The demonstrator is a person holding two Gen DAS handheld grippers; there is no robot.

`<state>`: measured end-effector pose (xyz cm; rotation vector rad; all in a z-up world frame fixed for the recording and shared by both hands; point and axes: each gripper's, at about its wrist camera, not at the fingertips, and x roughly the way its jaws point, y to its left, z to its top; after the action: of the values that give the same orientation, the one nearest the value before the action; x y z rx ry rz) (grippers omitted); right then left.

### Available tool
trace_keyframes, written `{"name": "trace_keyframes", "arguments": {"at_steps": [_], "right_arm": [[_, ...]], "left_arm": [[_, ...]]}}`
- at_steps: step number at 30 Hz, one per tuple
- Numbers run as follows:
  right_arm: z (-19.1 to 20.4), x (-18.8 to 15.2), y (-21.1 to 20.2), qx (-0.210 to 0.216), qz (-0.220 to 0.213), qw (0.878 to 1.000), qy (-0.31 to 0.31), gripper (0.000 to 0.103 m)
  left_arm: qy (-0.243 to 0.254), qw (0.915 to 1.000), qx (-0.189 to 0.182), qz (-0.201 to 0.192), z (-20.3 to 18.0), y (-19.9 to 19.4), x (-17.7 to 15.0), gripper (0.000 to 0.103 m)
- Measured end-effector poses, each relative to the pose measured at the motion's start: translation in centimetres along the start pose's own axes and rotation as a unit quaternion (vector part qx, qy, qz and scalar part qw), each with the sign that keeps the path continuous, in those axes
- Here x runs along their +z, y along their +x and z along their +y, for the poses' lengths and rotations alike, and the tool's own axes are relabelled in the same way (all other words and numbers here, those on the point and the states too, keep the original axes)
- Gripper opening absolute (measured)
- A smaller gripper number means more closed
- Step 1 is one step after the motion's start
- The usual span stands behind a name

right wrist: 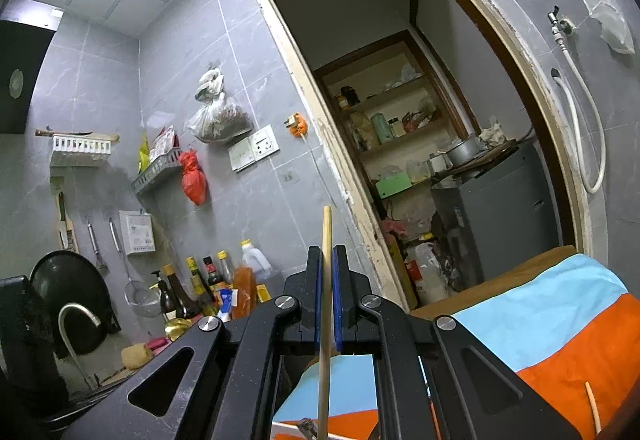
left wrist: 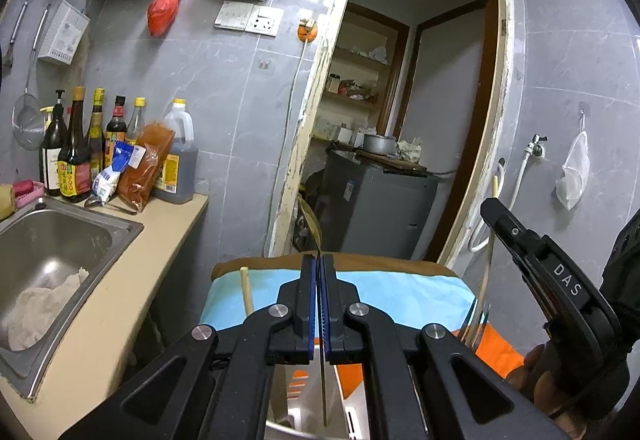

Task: Organize utensils
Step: 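Open both tools to drop the spoon and chopstick into the caddy, then move both tools back over the last two chopsticks on the cloth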

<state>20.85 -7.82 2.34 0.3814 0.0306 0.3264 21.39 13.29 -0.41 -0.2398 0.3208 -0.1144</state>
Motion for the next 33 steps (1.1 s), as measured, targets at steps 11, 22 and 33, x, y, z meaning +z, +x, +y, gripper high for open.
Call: {"name": "trace_keyframes", "arguments": {"at_steps": [11, 22, 33], "right_arm": [[-0.6, 0.2, -0.8, 0.017, 0.064, 0.998, -0.007, 0.006], [-2.2, 3.3, -5.4, 0.006, 0.077, 0.997, -0.020, 0.047], [-6.2, 5.5, -11.7, -0.069, 0.110, 0.989, -0.064, 0.085]], "left_arm": [[-0.014, 0.9988, -0.021, 0.041, 0.1, -1.1, -0.2, 0.029], [-0.027, 0.9991, -0.010, 0.033, -1.9, -3.6, 0.5, 0.084], [0.000, 0.9998, 0.013, 0.018, -7.5, -5.5, -0.7, 0.101]]}}
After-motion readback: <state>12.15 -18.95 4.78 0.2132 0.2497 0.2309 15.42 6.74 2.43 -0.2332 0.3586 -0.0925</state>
